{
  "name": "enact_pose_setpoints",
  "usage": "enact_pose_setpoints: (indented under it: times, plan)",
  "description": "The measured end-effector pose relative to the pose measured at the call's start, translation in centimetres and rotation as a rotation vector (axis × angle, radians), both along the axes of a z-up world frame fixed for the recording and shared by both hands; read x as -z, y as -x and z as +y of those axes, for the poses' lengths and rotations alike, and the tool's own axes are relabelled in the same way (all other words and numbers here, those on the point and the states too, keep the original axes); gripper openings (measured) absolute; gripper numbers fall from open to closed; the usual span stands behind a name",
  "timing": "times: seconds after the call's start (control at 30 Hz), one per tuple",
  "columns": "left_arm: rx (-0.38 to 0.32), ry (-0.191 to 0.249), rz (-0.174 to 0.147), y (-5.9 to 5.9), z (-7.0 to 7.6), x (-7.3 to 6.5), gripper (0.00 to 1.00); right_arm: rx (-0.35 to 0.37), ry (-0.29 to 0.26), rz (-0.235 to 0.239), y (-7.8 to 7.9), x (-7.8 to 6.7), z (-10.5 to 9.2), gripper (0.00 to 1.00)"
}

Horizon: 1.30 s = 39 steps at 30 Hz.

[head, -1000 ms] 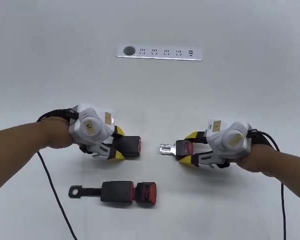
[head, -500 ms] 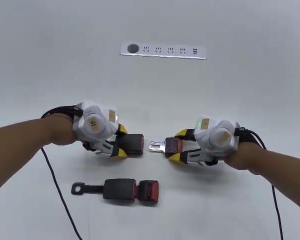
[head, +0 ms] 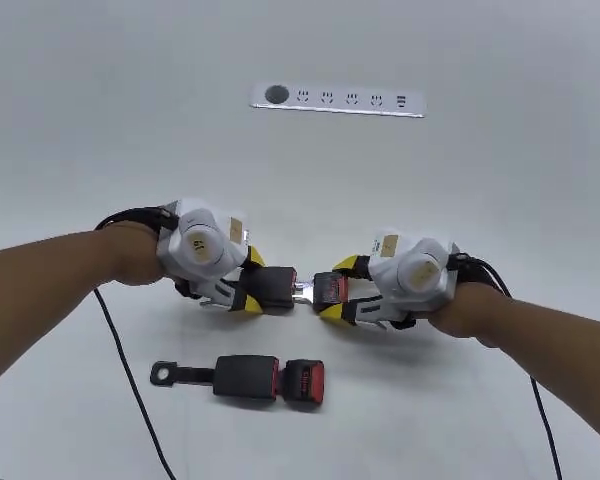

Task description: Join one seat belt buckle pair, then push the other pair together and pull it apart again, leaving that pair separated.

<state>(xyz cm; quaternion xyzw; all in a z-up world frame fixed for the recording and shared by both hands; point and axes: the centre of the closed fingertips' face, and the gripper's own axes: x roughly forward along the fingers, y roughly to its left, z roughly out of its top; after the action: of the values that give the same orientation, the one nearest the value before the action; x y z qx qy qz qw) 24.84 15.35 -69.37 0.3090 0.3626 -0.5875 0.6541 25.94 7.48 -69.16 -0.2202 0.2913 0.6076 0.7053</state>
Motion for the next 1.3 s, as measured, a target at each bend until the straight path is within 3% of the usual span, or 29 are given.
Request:
enact_pose_setpoints:
  times: [0.67,1.3]
  plan:
    - [0.024,0.000,-0.002,0.1,-0.1,0.0,0.34,0.038,-0.013,0.020,0.1,0.1,1.4,0.35]
    - [0.048,-0.007,-0.003,0.0,0.0,-0.1,0.34,0.070,0.021,0.007,0.3,0.4,2.8,0.34]
